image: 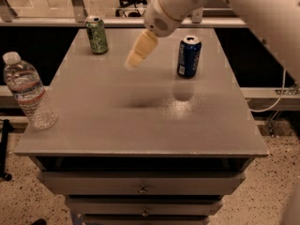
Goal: Pick green can
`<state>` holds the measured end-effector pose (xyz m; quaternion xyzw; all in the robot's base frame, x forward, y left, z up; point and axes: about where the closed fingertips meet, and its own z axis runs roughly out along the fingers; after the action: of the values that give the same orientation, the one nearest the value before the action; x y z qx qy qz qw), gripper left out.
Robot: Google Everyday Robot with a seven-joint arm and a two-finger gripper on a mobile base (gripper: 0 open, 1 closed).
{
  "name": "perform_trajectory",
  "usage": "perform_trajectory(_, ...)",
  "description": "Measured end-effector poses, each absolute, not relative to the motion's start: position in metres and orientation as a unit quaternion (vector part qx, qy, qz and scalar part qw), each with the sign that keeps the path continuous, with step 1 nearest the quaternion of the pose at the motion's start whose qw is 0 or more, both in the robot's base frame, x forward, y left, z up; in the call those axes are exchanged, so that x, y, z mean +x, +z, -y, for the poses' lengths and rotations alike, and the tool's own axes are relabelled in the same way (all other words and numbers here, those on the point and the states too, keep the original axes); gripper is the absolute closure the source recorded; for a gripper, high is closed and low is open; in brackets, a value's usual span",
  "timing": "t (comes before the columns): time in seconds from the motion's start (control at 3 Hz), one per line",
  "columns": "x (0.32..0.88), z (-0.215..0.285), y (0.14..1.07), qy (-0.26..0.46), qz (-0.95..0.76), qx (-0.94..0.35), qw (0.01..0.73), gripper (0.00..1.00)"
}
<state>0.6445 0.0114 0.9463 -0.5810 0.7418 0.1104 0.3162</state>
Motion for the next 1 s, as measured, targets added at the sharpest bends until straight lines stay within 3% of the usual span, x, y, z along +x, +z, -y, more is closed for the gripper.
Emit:
perform_trajectory(0.33, 0.706, -0.068, 0.93, 0.155, -0.74, -0.555, 0.347, 0.0)
perform_trajectory(1.0, 0.775, -0.12, 0.917, 0.219, -0.735, -0.497, 0.406, 0.0)
